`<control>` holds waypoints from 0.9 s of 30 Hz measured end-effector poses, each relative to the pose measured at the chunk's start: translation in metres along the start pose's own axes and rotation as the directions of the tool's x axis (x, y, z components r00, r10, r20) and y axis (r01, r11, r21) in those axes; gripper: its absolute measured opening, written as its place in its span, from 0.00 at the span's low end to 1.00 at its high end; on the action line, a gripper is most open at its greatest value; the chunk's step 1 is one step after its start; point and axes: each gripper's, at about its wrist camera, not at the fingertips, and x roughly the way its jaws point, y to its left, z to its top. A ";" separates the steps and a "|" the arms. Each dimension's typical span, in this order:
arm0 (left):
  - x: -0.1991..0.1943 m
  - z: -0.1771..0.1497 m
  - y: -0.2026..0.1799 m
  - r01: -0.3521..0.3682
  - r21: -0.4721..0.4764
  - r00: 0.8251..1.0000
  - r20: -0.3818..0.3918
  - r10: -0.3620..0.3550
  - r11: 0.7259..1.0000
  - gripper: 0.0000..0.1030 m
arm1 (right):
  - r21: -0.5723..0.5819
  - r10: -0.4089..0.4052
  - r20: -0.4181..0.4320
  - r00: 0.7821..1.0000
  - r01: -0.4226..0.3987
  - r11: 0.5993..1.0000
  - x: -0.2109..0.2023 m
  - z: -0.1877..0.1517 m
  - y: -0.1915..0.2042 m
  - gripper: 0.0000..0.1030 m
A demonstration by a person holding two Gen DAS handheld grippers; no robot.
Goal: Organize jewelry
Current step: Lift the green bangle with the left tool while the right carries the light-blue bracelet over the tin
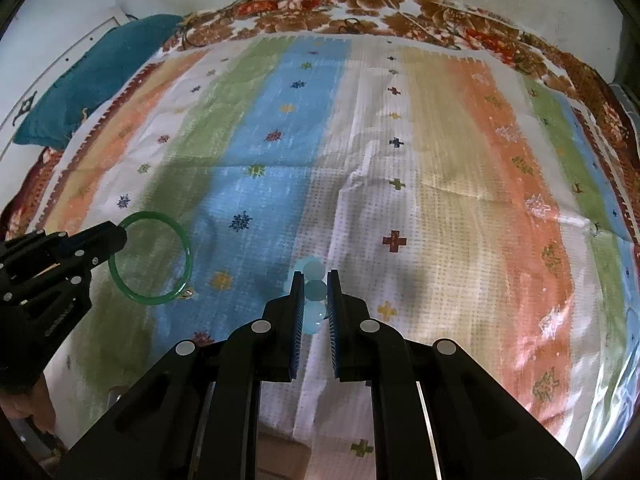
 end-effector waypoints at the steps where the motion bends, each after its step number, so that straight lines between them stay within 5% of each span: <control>1: -0.002 -0.001 0.000 0.002 0.000 1.000 0.003 -0.002 1.000 0.09 | -0.002 0.001 0.002 1.000 -0.001 1.000 -0.002 -0.001 0.001 0.12; 27: -0.063 -0.024 -0.005 0.053 -0.011 0.997 0.063 -0.052 0.999 0.09 | -0.026 0.034 0.096 0.995 -0.032 0.999 -0.064 -0.023 0.019 0.12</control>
